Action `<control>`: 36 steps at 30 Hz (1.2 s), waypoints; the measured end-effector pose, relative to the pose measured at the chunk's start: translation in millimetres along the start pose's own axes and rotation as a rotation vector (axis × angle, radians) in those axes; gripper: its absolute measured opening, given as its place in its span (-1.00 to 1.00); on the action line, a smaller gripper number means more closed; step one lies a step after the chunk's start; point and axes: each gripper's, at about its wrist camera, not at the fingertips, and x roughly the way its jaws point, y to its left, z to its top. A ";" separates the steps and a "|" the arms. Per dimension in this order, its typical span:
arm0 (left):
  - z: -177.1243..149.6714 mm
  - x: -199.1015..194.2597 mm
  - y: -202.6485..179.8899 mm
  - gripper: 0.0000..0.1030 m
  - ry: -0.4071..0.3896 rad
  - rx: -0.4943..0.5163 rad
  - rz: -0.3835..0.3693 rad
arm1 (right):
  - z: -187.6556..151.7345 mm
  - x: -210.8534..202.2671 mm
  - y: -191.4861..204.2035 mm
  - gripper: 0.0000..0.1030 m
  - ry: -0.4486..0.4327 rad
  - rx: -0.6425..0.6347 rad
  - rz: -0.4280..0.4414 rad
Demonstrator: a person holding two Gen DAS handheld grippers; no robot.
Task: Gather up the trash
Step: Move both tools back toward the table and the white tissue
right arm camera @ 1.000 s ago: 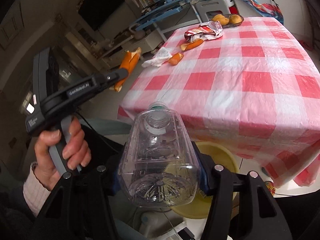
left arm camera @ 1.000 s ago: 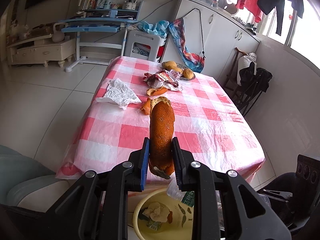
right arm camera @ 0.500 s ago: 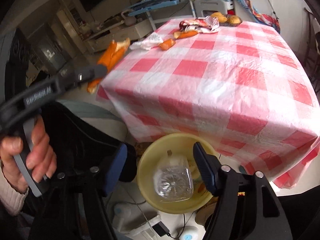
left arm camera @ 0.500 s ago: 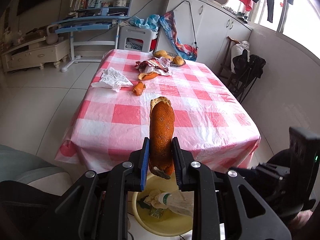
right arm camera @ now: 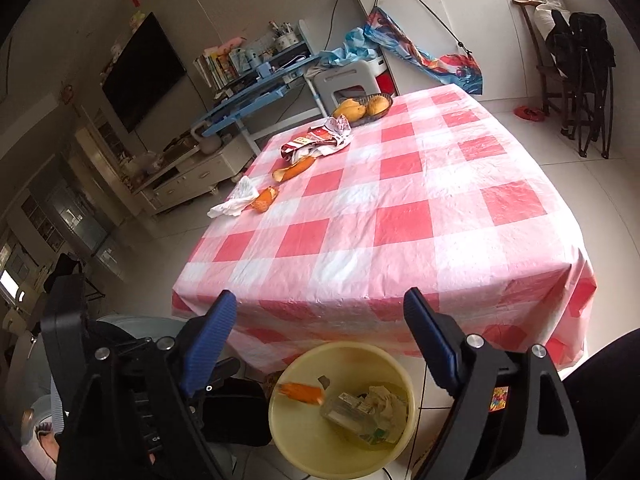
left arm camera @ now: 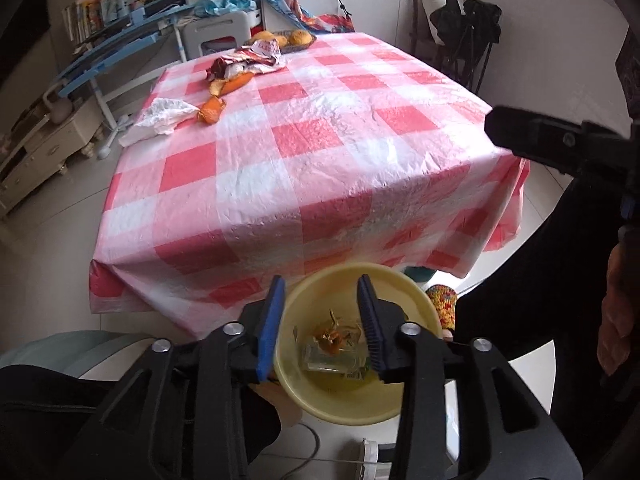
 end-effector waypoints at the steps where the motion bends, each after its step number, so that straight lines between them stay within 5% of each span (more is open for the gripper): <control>1: 1.5 -5.8 2.1 0.04 -0.032 -0.016 0.006 | 0.1 0.2 0.0 0.60 -0.003 0.000 -0.003; 11: 11.4 -52.5 39.7 0.56 -0.307 -0.213 0.114 | -0.6 -7.4 -0.4 0.65 -0.032 -0.012 -0.018; 36: 13.1 -54.0 60.5 0.62 -0.342 -0.331 0.168 | -3.2 -4.3 8.9 0.70 -0.028 -0.064 -0.046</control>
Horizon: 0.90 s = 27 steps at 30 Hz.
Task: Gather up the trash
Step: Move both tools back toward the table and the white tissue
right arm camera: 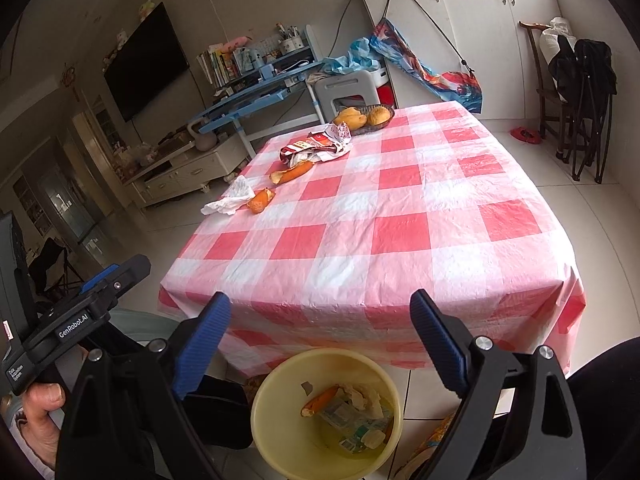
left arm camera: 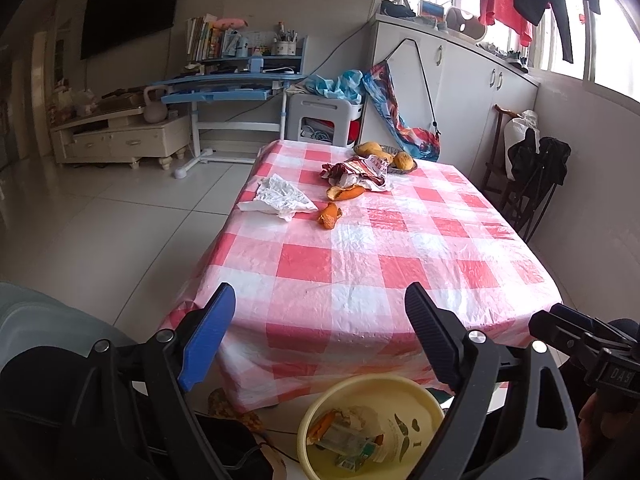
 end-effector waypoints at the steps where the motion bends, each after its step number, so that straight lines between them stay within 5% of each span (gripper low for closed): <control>1: 0.1 0.1 0.1 0.62 -0.001 -0.002 0.000 | -0.1 0.0 0.2 0.70 0.000 0.001 0.000; 27: 3.8 4.7 -5.8 0.67 -0.013 0.009 0.029 | 9.1 -2.2 -10.1 0.73 -0.020 0.007 0.011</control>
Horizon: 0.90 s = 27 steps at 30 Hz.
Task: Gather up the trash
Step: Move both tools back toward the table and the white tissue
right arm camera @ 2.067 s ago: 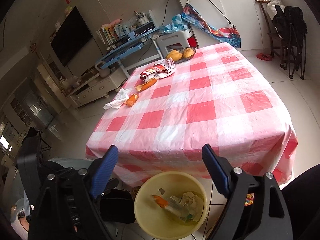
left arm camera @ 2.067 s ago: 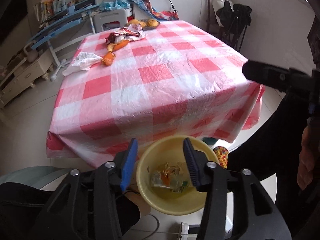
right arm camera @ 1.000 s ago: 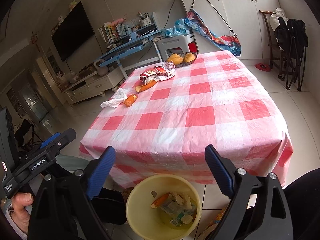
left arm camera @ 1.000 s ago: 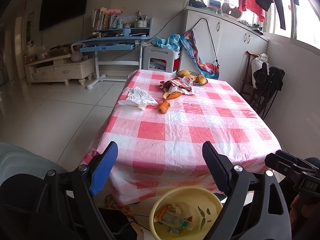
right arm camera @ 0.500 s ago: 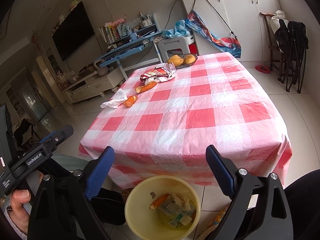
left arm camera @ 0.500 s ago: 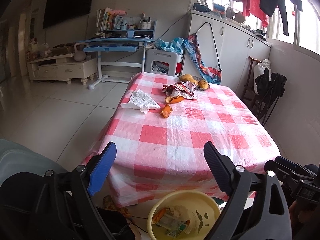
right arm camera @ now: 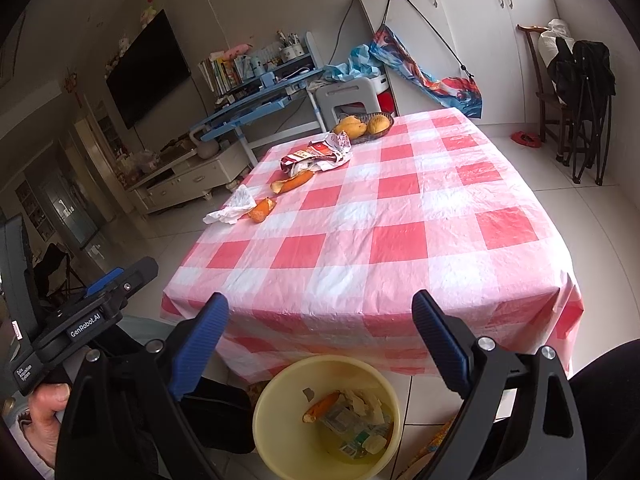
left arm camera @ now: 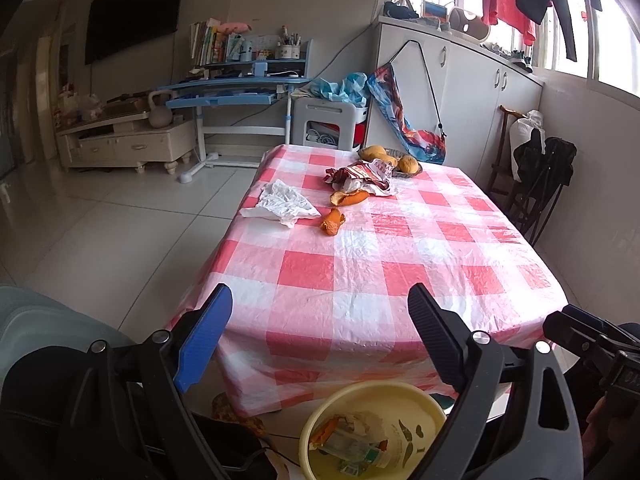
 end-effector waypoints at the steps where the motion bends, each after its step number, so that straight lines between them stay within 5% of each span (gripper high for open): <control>1: 0.1 0.3 -0.5 0.67 0.000 0.003 0.001 | 0.5 0.1 -0.7 0.73 0.000 0.000 0.000; 27: 4.5 5.7 -3.7 0.70 0.007 0.007 0.020 | 0.9 0.4 -3.5 0.74 0.004 -0.014 -0.001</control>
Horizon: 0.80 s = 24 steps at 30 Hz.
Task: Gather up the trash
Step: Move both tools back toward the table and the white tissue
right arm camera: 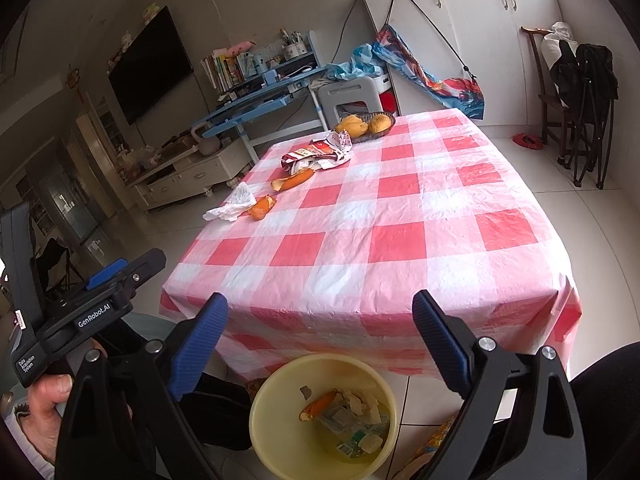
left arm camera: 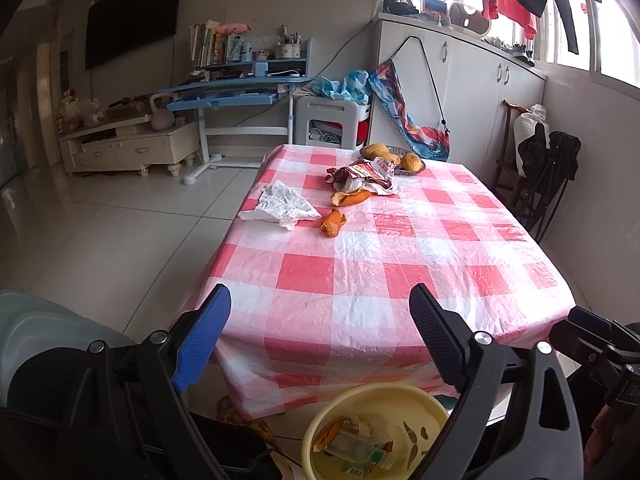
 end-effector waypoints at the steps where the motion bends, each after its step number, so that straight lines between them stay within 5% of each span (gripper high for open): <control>1: 0.3 0.3 1.5 0.70 0.001 -0.004 0.000 | -0.3 -0.1 0.0 0.74 0.001 -0.002 0.000; 15: 21.0 -3.1 35.2 0.70 -0.021 -0.113 0.012 | 2.3 7.8 14.2 0.76 0.018 -0.026 0.031; 24: 60.2 37.3 68.8 0.70 0.026 -0.200 0.048 | 21.0 49.8 48.0 0.76 0.078 -0.108 0.087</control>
